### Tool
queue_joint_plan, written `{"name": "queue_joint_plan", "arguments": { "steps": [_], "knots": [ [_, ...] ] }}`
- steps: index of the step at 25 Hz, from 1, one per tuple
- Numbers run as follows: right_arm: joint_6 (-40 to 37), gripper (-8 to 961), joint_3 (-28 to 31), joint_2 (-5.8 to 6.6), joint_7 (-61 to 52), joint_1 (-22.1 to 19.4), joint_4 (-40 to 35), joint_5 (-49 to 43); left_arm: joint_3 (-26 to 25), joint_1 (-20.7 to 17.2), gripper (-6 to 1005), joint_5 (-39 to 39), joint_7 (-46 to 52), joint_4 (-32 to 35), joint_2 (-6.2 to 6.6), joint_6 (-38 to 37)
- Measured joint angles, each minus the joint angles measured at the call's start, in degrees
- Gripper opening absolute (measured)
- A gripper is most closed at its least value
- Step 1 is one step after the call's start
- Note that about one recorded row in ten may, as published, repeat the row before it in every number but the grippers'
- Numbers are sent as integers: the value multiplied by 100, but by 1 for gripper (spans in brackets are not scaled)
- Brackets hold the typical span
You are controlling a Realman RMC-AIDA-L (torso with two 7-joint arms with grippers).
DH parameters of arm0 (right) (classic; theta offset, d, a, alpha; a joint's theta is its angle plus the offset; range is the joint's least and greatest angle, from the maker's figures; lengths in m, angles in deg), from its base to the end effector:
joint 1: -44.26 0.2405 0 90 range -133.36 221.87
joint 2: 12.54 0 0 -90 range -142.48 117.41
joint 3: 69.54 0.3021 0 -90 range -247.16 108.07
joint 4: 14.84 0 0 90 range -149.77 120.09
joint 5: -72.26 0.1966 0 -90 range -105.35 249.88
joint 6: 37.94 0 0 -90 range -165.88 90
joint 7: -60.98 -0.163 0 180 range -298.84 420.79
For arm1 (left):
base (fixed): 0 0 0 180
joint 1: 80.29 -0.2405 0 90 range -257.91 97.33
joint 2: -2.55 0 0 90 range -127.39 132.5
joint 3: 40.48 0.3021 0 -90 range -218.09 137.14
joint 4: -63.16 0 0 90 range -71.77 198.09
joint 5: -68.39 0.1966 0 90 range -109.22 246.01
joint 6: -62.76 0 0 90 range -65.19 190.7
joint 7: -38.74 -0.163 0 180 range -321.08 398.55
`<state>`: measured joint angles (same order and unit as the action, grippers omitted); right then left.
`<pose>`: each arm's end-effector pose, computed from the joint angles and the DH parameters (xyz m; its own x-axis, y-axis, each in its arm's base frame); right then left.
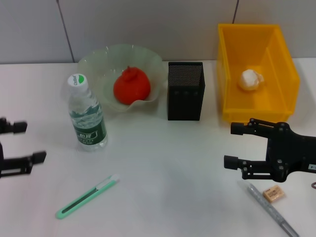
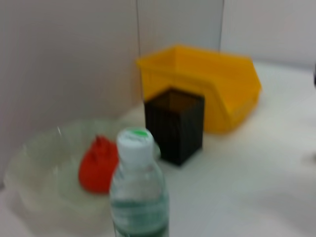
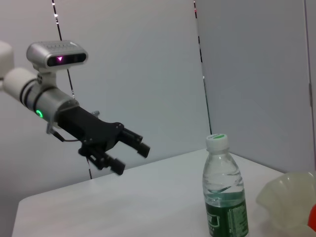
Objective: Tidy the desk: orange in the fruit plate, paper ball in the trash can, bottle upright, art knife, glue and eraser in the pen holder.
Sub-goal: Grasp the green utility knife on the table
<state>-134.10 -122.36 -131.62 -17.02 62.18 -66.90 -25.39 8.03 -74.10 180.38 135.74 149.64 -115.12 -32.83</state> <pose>0.2723 0.2972 -0.0124 0.7884 -0.1778 -0.5889 -0.3286 -0.9310 -0.1588 -0.3061 0.2665 0.0708 0.9181 0.2890 0.2712 0.3860 -0.8072 -0.4466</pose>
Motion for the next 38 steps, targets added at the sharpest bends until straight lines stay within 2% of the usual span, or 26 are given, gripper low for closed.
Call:
{"name": "queue_joint_plan", "arguments": {
  "steps": [3,9,10,17,18,19,20,22,23,24,28,30,31,38],
  "knots": [
    [7,838,-1,0,-1,1,35,-7,131,144,797,762,792,742,-60,-488],
    [15,838,-1,0,41,-2,164,-11,277,379,795,1346,1306,993,-63,-745],
    [24,838,-1,0,49,-7,192,-11,430,505,794,1660,1483,1017,-69,-771],
    [154,838,7,10,74,-59,232,-81,1067,978,792,2408,1930,903,-80,-748],
    [159,838,42,18,76,-63,232,-106,1337,1102,791,2610,2088,887,-85,-696],
    [159,838,42,18,76,-63,232,-106,1337,1102,791,2610,2088,887,-85,-696],
    [165,838,81,24,83,-71,233,-113,1652,1230,790,2901,2281,860,-86,-637],
    [166,838,100,25,97,-75,235,-114,1824,1284,790,3047,2389,841,-87,-599],
    [170,838,141,30,163,-86,250,-114,2165,1384,789,3290,2614,801,-88,-514],
    [170,838,141,30,163,-86,250,-114,2165,1384,789,3290,2614,801,-88,-514],
    [205,838,216,36,284,-115,271,-114,2840,1537,788,3658,3199,733,-91,-385],
    [239,838,217,41,289,-118,275,-114,2953,1556,787,3717,3315,709,-93,-375],
    [249,838,218,42,291,-119,277,-114,3210,1581,786,3862,3578,660,-97,-365],
    [344,837,214,28,388,-84,301,-114,3592,1671,784,4073,4096,421,-105,-187]
  ]
}}
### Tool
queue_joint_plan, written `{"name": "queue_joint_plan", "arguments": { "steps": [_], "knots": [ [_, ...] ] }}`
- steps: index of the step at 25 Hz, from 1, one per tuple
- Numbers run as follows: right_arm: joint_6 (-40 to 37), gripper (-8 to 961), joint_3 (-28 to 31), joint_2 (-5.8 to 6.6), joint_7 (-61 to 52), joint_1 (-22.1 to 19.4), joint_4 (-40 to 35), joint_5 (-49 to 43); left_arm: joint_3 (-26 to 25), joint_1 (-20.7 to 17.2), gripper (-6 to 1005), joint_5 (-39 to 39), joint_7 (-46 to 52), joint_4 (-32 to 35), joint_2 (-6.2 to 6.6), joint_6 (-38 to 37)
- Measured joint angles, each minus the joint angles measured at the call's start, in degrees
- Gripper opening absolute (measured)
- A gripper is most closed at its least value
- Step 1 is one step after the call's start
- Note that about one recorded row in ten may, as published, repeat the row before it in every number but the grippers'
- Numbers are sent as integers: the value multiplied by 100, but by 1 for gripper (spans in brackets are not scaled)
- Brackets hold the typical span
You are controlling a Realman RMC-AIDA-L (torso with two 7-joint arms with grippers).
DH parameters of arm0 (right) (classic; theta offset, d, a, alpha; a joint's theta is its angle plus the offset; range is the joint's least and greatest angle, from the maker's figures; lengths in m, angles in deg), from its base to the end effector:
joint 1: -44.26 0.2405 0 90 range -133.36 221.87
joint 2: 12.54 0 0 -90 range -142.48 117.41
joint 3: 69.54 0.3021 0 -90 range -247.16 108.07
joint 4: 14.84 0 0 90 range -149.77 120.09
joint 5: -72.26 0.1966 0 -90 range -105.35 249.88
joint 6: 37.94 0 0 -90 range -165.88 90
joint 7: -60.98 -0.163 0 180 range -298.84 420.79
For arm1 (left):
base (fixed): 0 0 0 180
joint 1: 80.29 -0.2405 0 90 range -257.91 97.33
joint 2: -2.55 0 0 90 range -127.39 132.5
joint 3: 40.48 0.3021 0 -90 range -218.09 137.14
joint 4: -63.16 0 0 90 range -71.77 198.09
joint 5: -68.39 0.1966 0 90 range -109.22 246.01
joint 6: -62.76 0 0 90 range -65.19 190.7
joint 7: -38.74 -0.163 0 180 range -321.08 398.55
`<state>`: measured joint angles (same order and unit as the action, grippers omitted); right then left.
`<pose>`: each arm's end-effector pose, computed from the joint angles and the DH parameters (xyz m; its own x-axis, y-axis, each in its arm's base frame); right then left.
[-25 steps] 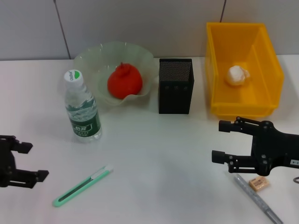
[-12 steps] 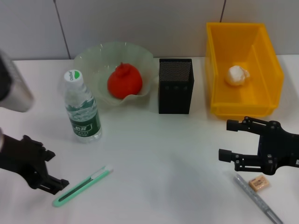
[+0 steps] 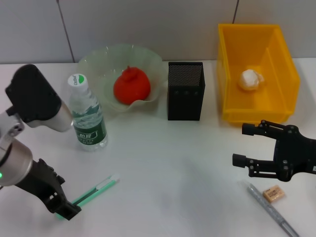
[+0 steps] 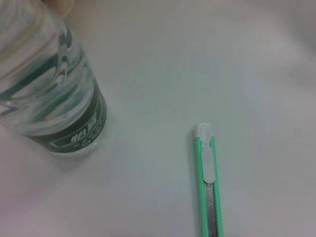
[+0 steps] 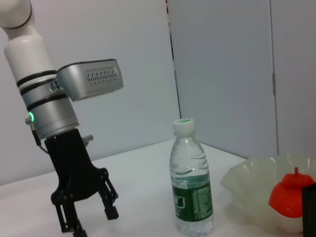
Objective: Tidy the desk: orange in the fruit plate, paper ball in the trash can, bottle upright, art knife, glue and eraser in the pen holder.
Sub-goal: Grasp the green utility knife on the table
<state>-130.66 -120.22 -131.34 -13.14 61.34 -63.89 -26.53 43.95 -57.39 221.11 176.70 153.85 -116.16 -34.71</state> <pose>0.2934 0.2991 -0.0127 0.7985 -0.1818 -0.5740 -0.3717 -0.8988 -0.2324 -0.2620 0.3099 -0.0222 0.7442 0.5457 -0.3852 0.3973 -0.8252 -0.4015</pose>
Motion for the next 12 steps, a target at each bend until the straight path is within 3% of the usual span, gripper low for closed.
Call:
{"name": "queue_joint_plan", "arguments": {
  "steps": [8,12],
  "knots": [
    [117,837,7,-2,156,94,253,0,207,126,781,99,152,-360,-2,202],
    [166,837,13,-2,203,97,285,0,627,183,779,219,245,-601,-2,601]
  ]
}}
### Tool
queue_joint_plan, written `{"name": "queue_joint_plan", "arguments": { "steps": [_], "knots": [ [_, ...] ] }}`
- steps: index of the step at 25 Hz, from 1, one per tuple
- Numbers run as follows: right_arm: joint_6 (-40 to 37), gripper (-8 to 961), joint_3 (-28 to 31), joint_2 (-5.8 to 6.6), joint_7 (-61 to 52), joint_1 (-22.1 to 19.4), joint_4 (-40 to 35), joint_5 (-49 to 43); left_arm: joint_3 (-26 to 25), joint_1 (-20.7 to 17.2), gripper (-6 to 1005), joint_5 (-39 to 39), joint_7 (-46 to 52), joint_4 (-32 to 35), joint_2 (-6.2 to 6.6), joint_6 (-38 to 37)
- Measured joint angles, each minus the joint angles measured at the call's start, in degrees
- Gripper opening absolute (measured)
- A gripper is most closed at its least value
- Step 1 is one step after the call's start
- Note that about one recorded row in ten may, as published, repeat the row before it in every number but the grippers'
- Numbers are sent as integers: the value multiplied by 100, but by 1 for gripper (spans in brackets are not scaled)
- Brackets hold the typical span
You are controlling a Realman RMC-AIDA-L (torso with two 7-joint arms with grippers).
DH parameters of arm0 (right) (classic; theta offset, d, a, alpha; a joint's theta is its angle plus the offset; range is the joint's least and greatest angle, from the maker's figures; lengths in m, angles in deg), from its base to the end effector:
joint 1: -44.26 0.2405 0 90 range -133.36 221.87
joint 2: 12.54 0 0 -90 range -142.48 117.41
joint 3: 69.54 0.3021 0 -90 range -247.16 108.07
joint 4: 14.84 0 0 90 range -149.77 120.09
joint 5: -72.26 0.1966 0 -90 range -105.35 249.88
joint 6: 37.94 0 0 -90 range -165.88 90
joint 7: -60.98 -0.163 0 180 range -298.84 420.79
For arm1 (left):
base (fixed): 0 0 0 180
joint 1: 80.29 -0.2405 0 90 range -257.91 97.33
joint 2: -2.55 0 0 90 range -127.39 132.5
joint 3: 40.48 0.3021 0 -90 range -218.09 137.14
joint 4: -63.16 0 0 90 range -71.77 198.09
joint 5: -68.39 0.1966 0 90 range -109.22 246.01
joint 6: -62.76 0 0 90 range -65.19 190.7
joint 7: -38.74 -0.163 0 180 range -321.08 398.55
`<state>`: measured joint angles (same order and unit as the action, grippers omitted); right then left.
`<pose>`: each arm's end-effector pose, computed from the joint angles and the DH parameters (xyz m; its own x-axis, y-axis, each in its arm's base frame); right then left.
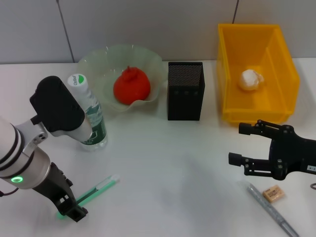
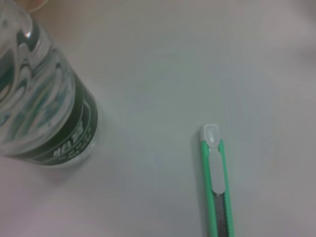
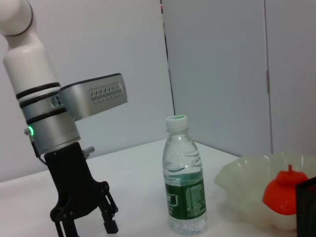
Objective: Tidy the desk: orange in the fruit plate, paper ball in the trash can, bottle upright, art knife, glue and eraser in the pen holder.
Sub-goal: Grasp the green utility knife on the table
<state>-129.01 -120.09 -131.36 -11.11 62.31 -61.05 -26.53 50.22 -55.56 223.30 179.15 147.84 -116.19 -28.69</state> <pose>0.2959 0.3035 -0.0191 0.7979 -0.1821 -0.5746 -0.3783 -0.8935 -0.2421 -0.2666 0.3178 -0.0465 0.7310 0.5257 -0.4352 0.3607 -0.8389 -0.4076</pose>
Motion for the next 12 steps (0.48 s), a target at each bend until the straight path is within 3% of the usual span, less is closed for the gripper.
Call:
{"name": "queue_joint_plan", "arguments": {
  "steps": [6,8,12],
  "knots": [
    [51,837,19,-1,2,1,11,0,358,-59,777,297,208,-26,0,204],
    [89,837,23,-7,2,5,13,0,400,-72,547,332,228,-86,0,222],
    [96,837,23,-9,2,11,15,0,409,-60,536,333,237,-164,0,223]
  ]
}}
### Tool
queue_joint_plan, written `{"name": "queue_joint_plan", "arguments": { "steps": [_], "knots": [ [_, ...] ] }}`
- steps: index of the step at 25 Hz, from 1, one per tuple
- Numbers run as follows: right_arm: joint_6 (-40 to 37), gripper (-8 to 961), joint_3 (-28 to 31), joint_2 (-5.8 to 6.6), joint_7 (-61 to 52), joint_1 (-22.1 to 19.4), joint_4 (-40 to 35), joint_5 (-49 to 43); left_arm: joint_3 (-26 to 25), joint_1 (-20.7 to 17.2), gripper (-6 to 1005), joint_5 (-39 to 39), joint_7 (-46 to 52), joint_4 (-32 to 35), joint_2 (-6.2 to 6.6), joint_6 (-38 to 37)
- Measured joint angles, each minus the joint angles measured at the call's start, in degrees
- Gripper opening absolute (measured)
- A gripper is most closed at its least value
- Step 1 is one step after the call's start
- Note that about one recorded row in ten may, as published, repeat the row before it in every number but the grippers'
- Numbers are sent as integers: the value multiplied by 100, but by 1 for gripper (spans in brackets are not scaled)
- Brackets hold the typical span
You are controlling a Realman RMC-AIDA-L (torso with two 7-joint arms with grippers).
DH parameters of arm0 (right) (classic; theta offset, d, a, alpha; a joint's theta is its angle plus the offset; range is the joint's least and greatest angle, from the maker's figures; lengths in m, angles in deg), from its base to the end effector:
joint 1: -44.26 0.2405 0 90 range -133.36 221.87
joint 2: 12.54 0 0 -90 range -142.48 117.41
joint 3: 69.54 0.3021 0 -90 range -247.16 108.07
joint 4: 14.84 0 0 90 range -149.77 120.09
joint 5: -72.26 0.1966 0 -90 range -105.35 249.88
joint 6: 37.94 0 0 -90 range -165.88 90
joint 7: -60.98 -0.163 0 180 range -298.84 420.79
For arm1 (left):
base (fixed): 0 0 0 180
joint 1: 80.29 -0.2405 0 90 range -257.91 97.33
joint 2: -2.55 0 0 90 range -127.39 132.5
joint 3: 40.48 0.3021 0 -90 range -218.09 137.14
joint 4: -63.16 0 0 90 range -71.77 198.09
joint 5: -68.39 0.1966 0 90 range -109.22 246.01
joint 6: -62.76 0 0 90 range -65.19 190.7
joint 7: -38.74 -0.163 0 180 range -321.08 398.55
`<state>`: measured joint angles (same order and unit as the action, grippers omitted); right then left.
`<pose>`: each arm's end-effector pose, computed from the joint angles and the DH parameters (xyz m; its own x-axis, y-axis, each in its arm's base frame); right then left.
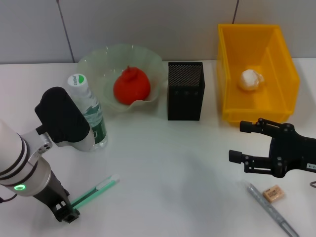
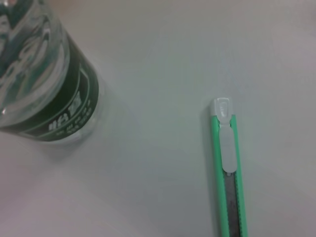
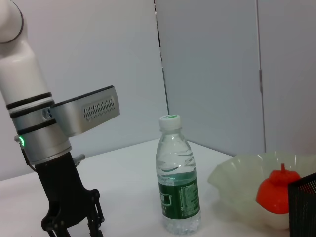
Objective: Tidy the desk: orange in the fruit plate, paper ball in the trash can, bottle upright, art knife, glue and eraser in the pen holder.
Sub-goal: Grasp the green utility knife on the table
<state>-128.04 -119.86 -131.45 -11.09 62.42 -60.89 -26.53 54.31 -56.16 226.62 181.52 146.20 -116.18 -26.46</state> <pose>0.2971 0.3062 -0.0193 0.7978 -0.1847 -0.5739 -0.3882 -0.8857 -0.2546 -0.2774 0.3142 -0.0544 0.6973 0.5307 -0.4818 0.3354 -0.8357 -0.4350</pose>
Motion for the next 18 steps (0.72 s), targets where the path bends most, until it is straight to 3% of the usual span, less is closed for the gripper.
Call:
{"name": "queue_joint_plan", "arguments": {
  "steps": [18],
  "knots": [
    [81,837,-5,-1,0,3,20,0,29,73,472,10,61,-70,0,-53]
  ]
}}
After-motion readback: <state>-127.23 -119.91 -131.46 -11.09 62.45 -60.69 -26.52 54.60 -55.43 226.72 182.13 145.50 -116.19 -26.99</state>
